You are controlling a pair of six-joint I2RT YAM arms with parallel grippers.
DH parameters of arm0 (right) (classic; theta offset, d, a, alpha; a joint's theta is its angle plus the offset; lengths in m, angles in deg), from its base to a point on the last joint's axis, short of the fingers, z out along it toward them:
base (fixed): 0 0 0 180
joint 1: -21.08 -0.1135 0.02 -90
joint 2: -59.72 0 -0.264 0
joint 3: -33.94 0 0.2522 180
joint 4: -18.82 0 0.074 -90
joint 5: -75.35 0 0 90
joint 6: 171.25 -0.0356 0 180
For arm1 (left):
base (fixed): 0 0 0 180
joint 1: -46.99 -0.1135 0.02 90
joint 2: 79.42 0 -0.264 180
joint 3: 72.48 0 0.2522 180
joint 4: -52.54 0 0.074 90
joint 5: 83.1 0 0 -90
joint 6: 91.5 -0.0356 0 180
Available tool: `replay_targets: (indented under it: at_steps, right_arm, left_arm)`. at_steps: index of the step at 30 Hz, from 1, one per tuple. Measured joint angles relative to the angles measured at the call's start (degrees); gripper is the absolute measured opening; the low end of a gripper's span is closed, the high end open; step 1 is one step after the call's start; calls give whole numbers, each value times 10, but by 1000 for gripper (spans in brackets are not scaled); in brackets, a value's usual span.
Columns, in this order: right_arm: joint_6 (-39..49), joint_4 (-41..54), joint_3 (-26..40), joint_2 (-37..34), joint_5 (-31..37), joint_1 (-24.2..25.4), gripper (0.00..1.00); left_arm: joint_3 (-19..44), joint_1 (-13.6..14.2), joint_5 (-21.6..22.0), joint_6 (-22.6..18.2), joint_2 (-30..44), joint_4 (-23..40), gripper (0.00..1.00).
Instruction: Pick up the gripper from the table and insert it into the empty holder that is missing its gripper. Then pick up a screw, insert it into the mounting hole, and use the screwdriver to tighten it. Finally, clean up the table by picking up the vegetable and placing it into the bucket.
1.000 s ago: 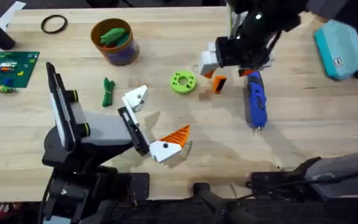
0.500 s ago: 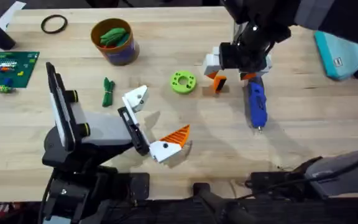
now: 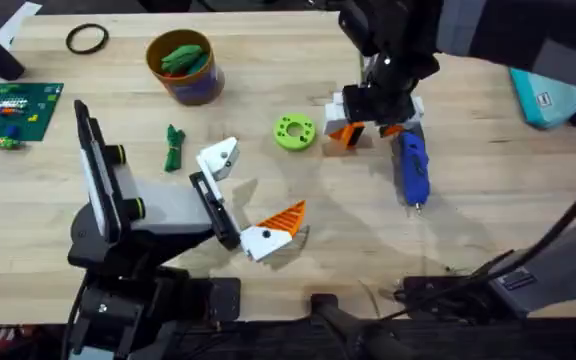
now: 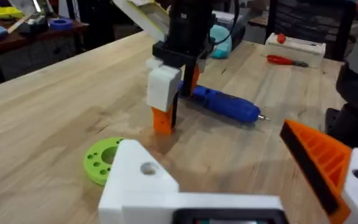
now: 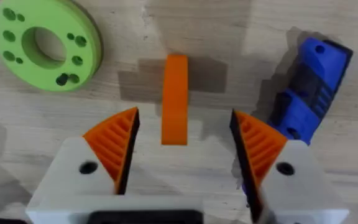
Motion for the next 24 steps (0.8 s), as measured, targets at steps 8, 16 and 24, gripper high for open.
replay_targets:
  at_steps: [8, 16, 24]
  right_arm:
    - [11, -5, 0, 0, 0, 0, 610]
    - [14, -18, 0, 0, -2, 0, 362]
    - [14, -25, 0, 0, -7, 0, 15]
  left_arm:
    - [0, 0, 0, 0, 0, 0, 986]
    - [0, 0, 0, 0, 0, 0, 988]
    - [0, 0, 0, 0, 0, 0, 988]
